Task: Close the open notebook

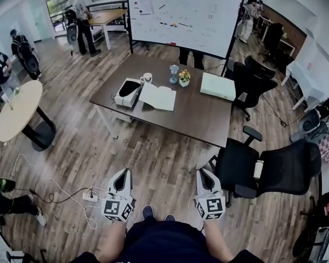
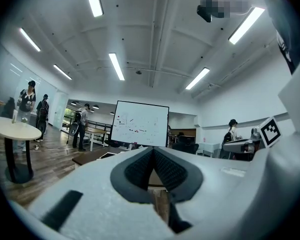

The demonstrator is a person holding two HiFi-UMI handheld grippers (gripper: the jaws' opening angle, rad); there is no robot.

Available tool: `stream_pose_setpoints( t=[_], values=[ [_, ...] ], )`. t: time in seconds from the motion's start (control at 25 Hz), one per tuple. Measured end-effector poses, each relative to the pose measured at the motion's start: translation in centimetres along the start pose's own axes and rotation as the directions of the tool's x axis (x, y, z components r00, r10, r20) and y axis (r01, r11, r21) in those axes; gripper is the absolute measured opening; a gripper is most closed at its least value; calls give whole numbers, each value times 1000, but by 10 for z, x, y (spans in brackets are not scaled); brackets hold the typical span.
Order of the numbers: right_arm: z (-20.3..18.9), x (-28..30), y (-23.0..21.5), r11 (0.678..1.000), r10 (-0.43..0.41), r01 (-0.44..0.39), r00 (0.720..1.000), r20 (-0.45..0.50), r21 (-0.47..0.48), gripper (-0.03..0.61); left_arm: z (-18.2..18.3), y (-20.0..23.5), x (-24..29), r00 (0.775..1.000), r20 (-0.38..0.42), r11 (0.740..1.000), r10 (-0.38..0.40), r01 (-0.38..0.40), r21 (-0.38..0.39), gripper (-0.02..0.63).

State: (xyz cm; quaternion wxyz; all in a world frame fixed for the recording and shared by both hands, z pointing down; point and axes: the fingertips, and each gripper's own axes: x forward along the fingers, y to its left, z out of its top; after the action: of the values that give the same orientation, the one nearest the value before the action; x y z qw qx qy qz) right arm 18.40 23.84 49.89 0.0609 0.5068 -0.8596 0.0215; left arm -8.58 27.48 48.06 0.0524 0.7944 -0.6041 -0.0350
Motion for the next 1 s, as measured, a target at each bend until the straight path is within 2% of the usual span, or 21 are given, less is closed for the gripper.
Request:
stream_pose_setpoints(
  t=[0.12, 0.28, 0.52, 0.76, 1.0],
  values=[
    [2, -1, -4, 1000, 10, -10, 1000, 4, -1, 12, 3, -7, 0, 1000, 7, 1000, 5, -5, 0, -14],
    [-4, -8, -12, 1000, 12, -12, 1000, -5, -22, 12, 1, -21, -2, 1000, -1, 999, -5, 5, 36, -14],
    [-9, -18, -21, 999, 44, -44, 999, -2, -17, 12, -5, -37, -11, 999, 9, 999, 36, -36, 32, -14],
    [-19, -22, -22, 998, 63, -64, 998, -7, -27, 16, -15, -49, -13, 1000, -11, 999, 23, -23, 50, -14],
    [-25, -20, -24, 996, 74, -75, 997, -8, -42, 29, -15, -53, -9, 999, 10, 996, 47, -47, 77, -14]
  ],
)
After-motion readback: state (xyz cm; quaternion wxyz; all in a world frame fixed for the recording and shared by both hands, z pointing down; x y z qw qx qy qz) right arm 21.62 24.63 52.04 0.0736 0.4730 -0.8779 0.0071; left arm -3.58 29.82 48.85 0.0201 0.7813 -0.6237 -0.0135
